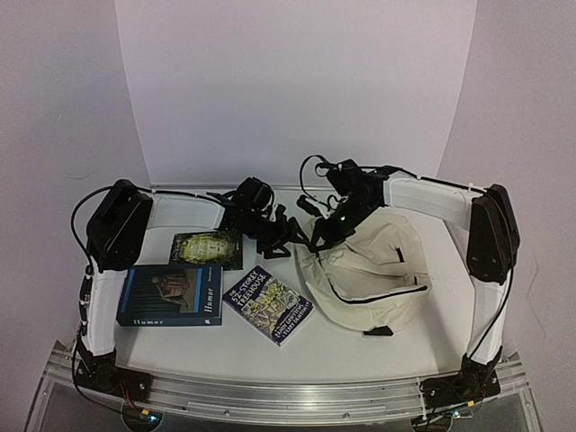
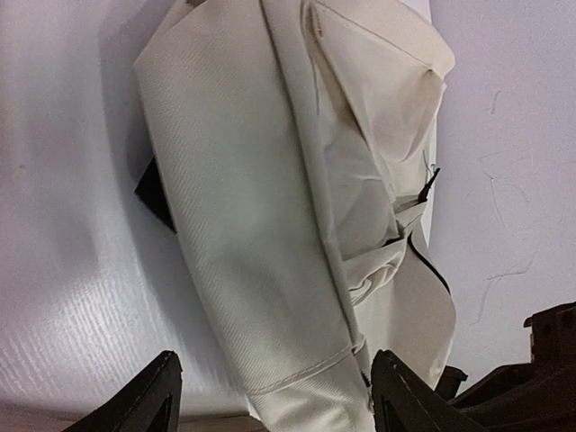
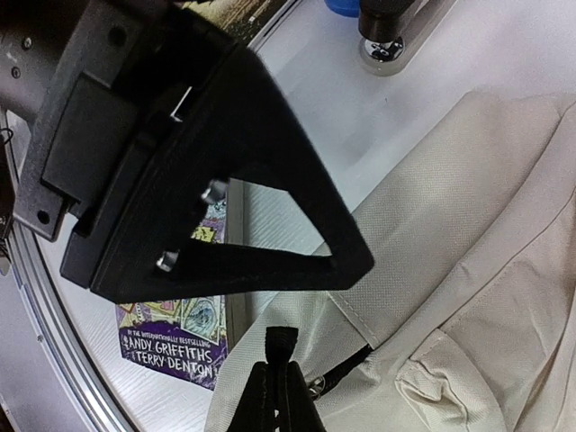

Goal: Pack the student bag
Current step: Unzip the student bag at the center of the board.

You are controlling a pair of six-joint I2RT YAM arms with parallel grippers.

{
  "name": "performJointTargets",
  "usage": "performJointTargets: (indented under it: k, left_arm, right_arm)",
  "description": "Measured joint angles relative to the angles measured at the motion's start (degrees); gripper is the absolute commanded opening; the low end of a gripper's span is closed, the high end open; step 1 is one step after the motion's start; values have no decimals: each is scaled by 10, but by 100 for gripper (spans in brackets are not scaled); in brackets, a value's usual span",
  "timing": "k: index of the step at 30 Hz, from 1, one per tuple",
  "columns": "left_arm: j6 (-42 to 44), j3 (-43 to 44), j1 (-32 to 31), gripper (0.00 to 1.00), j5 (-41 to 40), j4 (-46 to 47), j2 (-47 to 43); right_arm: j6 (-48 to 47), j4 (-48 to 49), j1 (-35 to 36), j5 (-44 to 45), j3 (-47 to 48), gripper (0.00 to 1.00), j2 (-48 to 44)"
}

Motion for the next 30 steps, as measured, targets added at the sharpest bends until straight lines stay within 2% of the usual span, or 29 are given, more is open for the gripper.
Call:
performJointTargets:
  k: [4,10,13,18,23,28,30]
  left_arm:
    - [-8,14,-5,78,8,14,18]
    - [-12,27,-12,72,10,16,38]
    - [-15,37,-13,61,12,16,43]
    - [-26,39,-14,35,13,16,46]
    - [-34,38,-14,15,4,16,46]
    - [-41,38,-14,1,-2,16,46]
    - [-43,38,-14,0,-2,16,46]
  right_arm:
    - [0,1,0,-9,0,0,0]
    - [-1,-1,0,-26,0,0,0]
    - [-1,0,0,-35,0,0,0]
    - [-1,1,0,-45,-2,0,-1]
    - [-5,10,0,-51,-35,0,-15]
    - [-15,17,0,-51,-91,0,-46]
    - [-18,20,0,-51,-117,0,-64]
